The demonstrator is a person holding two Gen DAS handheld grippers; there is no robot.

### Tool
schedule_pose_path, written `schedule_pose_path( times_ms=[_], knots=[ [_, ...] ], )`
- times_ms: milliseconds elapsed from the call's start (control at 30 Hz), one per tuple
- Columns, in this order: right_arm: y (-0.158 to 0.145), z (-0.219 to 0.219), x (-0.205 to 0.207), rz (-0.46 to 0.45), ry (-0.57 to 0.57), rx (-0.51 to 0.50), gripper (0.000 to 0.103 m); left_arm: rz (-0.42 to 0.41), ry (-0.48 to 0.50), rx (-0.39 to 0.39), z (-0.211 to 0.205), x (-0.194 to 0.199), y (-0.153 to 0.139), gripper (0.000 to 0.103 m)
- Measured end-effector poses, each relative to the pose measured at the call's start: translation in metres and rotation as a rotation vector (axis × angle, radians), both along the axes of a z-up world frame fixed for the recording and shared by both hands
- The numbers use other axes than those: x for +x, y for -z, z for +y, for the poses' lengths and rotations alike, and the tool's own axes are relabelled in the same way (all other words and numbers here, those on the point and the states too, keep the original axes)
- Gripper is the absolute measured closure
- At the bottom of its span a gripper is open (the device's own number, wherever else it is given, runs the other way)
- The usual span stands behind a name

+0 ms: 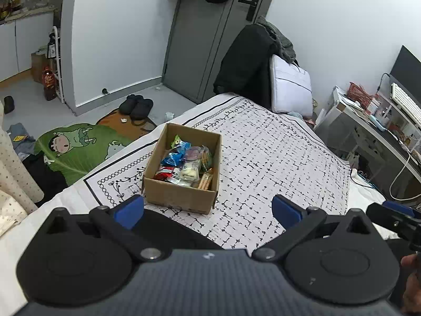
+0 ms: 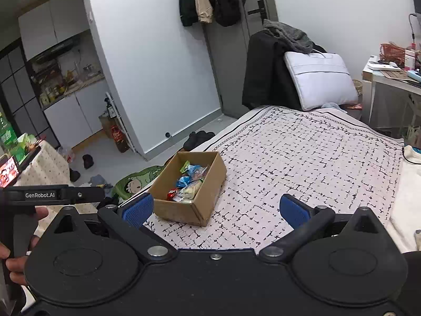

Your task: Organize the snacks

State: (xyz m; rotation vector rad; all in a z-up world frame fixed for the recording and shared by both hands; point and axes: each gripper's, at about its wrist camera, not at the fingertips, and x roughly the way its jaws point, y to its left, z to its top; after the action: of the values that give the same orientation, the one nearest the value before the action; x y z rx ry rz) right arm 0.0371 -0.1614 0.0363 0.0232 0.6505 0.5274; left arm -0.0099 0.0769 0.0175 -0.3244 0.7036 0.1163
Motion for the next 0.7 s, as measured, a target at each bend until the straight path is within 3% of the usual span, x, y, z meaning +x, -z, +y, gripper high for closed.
schedule_pose_path(
  times_ms=[700],
  knots=[
    [0.0026,0.0065,-0.0015,0.019,-0.012,-0.018,0.0,0.005,0.029,0.042,-0.0052,-0.0009,0.0017,0.0]
  ],
)
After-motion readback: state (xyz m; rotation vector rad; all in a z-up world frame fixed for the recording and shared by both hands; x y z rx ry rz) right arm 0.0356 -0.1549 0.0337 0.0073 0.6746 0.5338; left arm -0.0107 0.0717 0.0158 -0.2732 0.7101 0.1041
